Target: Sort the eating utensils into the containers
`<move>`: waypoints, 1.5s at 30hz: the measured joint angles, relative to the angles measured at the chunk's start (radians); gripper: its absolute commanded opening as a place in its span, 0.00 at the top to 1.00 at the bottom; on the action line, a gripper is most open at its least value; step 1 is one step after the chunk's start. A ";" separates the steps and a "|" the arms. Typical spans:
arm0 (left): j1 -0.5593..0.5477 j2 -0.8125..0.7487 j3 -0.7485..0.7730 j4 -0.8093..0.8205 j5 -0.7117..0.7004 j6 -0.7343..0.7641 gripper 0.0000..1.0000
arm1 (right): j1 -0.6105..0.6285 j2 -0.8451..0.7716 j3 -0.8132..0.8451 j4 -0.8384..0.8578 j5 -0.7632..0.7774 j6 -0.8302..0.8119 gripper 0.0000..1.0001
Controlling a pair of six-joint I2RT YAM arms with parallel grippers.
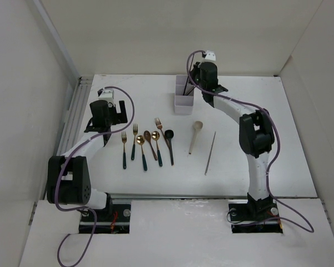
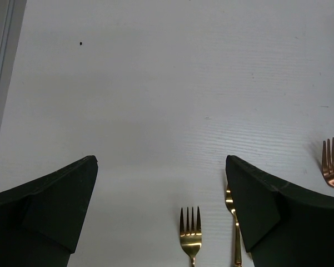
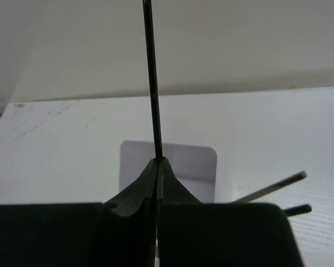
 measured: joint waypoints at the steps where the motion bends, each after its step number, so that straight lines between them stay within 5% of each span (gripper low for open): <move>1: 0.000 0.000 0.000 0.002 0.000 0.000 0.00 | 0.003 0.000 -0.017 0.003 0.003 0.001 1.00; 3: 0.000 0.001 0.000 0.006 -0.002 0.001 0.00 | 0.012 -0.003 -0.057 0.007 0.009 0.003 1.00; 6: 0.000 0.001 0.000 0.018 -0.006 0.002 0.00 | 0.023 -0.012 -0.113 0.007 0.016 0.008 0.84; 7: 0.000 0.001 0.000 0.021 -0.007 0.002 0.00 | 0.024 -0.015 -0.127 0.006 0.015 0.009 0.68; 8: 0.000 0.001 0.000 0.023 -0.008 0.002 0.00 | 0.027 -0.019 -0.137 0.005 0.011 0.011 0.63; 16: 0.000 -0.009 -0.005 0.046 0.009 0.002 0.00 | 0.031 -0.163 -0.190 -0.010 -0.046 0.004 0.51; 23: 0.000 -0.118 -0.064 0.066 0.042 0.001 0.00 | 0.062 -0.472 -0.301 -0.102 0.039 -0.008 0.23; 30: 0.000 -0.269 -0.175 0.072 0.075 -0.013 0.00 | 0.089 -0.655 -0.338 -0.453 0.125 0.004 0.21; 36: 0.000 -0.394 -0.251 0.065 0.092 -0.029 0.00 | 0.121 -0.621 -0.592 -0.701 0.108 0.093 0.26; 45: 0.000 -0.518 -0.294 0.032 0.087 -0.036 0.00 | 0.142 -0.546 -0.715 -0.820 0.082 0.166 0.35</move>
